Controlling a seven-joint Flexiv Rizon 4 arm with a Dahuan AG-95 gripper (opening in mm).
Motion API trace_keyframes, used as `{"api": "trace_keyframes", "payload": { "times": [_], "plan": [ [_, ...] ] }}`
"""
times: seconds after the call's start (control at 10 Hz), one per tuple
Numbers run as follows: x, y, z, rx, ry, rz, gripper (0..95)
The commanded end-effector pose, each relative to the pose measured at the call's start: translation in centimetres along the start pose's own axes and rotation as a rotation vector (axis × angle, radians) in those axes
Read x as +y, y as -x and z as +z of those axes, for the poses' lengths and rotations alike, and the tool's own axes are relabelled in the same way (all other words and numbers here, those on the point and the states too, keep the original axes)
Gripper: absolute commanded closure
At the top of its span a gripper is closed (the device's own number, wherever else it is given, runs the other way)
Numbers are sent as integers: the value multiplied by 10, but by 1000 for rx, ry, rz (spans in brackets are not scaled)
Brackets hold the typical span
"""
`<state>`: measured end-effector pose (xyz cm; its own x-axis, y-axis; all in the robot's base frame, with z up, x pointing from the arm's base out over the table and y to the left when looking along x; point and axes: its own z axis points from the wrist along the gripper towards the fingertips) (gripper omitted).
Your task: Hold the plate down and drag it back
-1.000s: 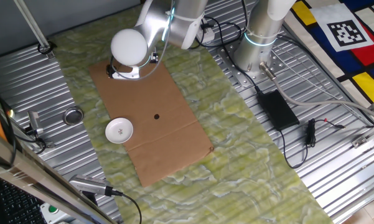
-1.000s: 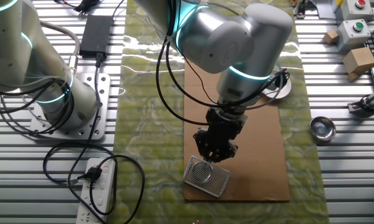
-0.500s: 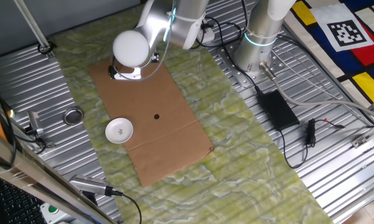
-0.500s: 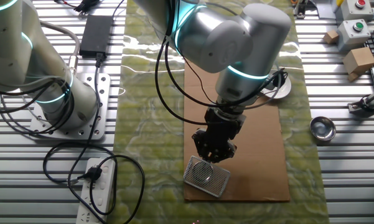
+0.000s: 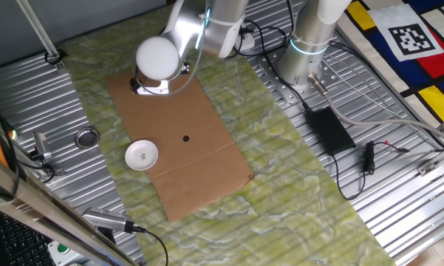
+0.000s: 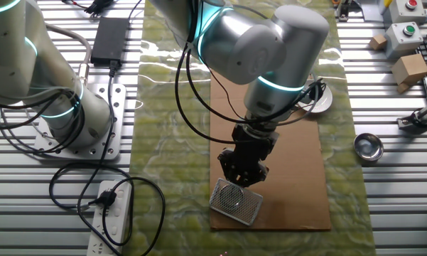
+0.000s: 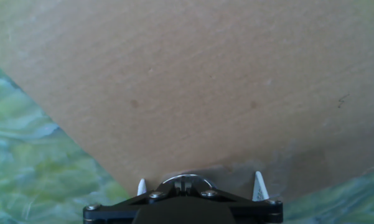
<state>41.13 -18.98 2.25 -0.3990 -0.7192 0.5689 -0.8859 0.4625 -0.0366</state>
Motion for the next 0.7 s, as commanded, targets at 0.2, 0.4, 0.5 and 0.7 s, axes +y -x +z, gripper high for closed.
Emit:
{"api": "trace_keyframes", "payload": {
  "times": [0.2, 0.4, 0.5, 0.7],
  "plan": [
    [-1, 2, 3, -4, -5, 3, 950],
    [-1, 2, 3, -11, -3, 14, 950],
    [-1, 2, 3, -18, 0, 23, 950],
    [-1, 2, 3, -34, 8, 38, 950]
  ]
}}
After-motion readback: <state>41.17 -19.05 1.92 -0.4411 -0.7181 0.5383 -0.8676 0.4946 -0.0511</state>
